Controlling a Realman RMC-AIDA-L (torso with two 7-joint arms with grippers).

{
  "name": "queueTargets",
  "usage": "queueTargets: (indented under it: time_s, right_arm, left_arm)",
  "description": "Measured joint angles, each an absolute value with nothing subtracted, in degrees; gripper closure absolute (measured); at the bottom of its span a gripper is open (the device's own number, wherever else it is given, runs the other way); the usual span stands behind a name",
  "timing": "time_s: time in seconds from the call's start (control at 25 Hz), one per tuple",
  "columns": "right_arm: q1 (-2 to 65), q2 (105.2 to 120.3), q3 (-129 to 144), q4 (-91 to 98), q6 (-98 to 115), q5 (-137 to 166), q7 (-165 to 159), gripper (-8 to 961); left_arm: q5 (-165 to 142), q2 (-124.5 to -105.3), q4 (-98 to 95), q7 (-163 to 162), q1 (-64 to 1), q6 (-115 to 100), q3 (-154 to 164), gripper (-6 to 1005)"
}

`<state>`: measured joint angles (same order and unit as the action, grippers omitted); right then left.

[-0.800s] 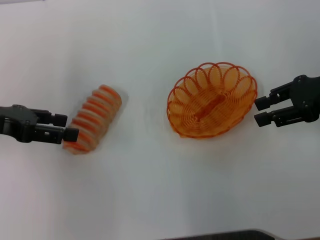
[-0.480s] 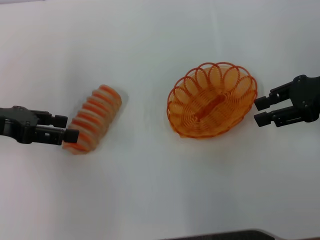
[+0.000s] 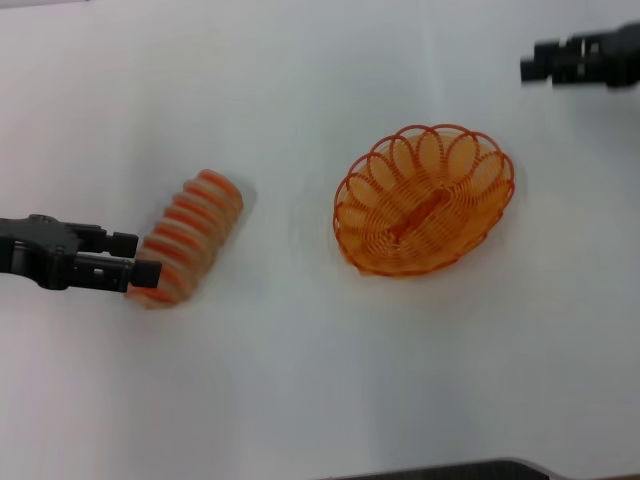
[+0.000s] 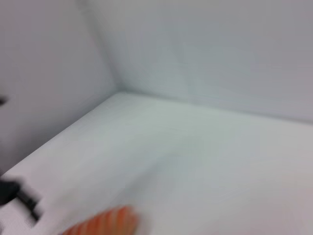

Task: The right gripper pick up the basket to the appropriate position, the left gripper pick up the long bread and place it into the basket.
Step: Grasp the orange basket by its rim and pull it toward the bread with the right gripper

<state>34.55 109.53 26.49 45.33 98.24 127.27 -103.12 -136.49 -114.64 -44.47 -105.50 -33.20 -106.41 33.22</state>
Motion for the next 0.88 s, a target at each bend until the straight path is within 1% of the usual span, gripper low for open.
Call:
queueTargets:
  time_s: [0.24, 0.6, 0.88]
  right_arm:
    - [36.7, 109.73, 31.9, 46.8, 90.3, 129.9, -108.6, 430]
    - [39.8, 110.41, 37.5, 46.7, 85.4, 135.8, -115.1, 441]
    - [42.4, 111.52, 43.2, 46.2, 83.8, 141.2, -122.0, 451]
  left_arm:
    - [-136.5, -114.92, -44.4, -105.3, -32.7, -106.1, 33.2, 207]
    - [-136.3, -115.05, -44.4, -105.9, -32.6, -106.5, 33.2, 209]
    - [-136.4, -115.05, -44.3, -106.1, -32.9, -106.4, 33.4, 209]
